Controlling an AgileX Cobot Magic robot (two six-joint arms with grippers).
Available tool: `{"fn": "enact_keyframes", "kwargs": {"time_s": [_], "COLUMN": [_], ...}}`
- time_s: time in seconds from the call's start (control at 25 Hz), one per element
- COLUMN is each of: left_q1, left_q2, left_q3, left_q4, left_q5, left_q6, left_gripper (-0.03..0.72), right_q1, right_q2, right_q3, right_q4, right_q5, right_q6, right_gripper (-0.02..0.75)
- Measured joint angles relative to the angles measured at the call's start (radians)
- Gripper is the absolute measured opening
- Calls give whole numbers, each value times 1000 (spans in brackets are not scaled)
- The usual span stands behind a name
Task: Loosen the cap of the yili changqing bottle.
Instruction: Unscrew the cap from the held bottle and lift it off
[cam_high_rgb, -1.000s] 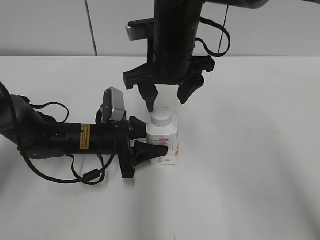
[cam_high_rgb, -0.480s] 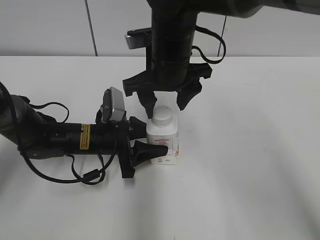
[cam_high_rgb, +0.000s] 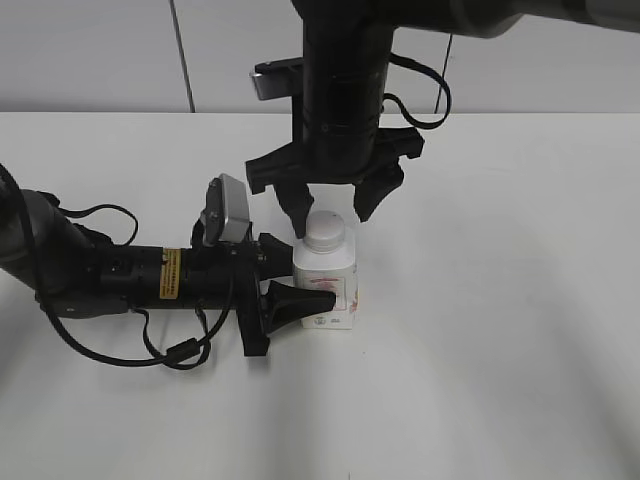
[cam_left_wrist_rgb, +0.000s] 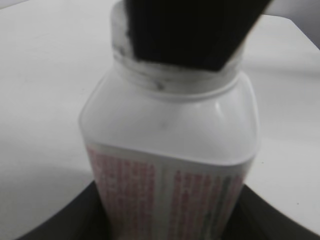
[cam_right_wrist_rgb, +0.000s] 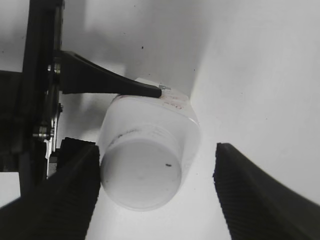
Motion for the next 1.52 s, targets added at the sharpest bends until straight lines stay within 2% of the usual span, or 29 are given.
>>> {"fn": "enact_keyframes", "kwargs": {"time_s": [0.36,0.72,0.96,1.24,1.52], "left_q1": [0,0,0,0,0], "left_q2": [0,0,0,0,0], "left_q3": [0,0,-1,-2,-2], "left_q4": [0,-1,-7,-11,-10], "left_q5": [0,0,-7,-13,-13], "left_q6": [0,0,0,-1,0], "left_gripper": [364,361,354,351,344], "right_q1": [0,0,0,0,0], "right_q2": [20,20,26,27,27], "right_q3": [0,-3,-30,-39,-39], "right_q4": [7,21,20,26,42], "right_q5": [0,-5,4,8,8], "right_q6": [0,0,-34,-278,-720], "right_gripper": [550,398,396,396,396]}}
